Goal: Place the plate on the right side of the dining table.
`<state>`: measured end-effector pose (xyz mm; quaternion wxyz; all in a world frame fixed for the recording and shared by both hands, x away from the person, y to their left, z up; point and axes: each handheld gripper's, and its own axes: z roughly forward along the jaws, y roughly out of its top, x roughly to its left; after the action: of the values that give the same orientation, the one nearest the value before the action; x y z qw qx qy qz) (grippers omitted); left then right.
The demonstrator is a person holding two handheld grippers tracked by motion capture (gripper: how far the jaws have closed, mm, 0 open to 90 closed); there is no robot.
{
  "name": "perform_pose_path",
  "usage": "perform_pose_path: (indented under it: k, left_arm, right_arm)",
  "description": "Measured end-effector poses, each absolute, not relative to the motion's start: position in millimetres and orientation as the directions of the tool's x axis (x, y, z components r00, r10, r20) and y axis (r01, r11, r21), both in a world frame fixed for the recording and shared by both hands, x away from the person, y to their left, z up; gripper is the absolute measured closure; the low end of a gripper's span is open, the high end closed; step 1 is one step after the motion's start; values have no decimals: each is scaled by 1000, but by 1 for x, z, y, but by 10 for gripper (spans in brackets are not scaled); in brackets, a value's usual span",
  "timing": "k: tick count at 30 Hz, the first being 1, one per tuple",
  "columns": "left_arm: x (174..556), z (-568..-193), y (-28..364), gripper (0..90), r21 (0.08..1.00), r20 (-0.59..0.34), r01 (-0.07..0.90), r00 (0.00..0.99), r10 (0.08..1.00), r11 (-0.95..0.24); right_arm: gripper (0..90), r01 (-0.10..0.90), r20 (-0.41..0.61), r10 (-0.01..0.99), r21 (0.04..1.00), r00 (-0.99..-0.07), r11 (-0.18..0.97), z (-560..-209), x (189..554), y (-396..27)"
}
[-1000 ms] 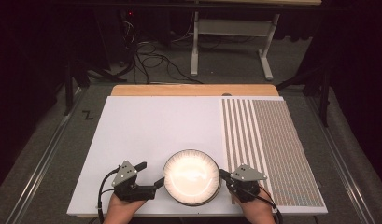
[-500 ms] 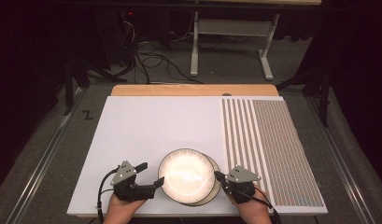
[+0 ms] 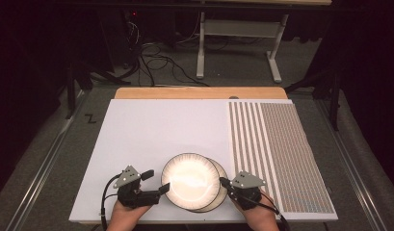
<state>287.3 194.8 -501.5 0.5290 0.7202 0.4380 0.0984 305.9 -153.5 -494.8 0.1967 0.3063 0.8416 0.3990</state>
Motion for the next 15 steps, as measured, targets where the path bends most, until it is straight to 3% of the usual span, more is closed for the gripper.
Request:
perform_pose_path:
  k: [15]
  left_arm:
    - [290, -502, 187, 197, 811, -374, 581, 608, 701, -71]
  right_arm:
    - [900, 366, -72, 673, 794, -736, 486, -495, 308, -154]
